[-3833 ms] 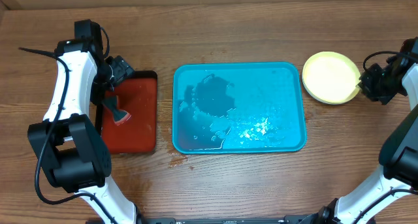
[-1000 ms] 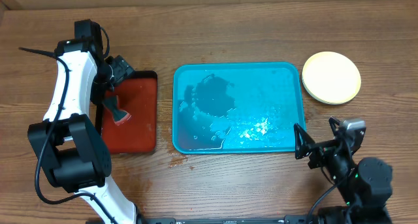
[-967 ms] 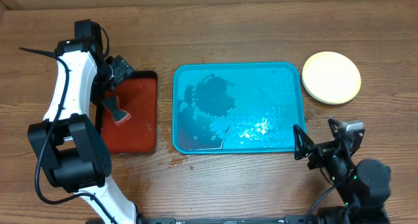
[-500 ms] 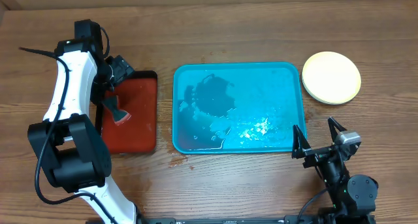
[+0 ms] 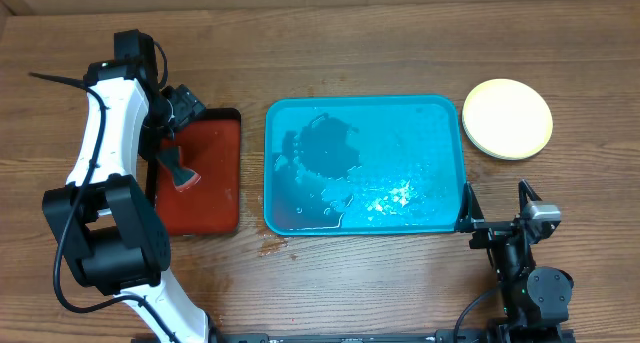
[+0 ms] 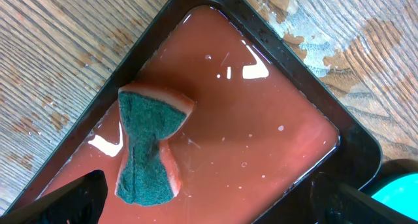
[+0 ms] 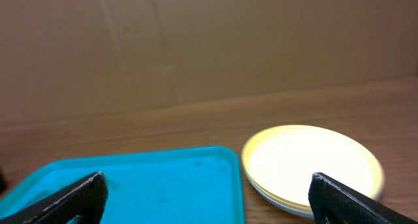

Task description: Clean dirty plates on tray and stack at the side

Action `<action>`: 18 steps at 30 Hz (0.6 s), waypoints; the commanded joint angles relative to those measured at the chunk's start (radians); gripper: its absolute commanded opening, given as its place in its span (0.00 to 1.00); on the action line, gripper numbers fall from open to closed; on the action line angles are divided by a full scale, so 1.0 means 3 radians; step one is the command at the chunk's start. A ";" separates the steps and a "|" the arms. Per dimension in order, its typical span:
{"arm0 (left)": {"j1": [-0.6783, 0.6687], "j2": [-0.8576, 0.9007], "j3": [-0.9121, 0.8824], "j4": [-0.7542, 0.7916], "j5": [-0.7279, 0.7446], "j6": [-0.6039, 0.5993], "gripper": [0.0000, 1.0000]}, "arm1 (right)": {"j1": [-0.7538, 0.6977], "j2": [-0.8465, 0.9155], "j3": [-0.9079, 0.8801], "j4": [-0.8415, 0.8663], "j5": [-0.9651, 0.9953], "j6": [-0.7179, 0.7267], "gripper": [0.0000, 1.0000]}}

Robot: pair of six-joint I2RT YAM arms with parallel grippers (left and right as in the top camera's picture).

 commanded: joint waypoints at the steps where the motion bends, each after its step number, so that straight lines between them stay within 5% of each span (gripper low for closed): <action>1: -0.0004 0.0009 0.0050 0.0000 0.0013 -0.0009 1.00 | -0.0015 -0.0033 -0.0034 0.0014 0.0192 -0.0015 1.00; 18: -0.0004 0.0009 0.0050 0.0000 0.0013 -0.0009 1.00 | -0.0014 -0.0033 -0.0034 -0.0005 -0.0058 -0.0011 1.00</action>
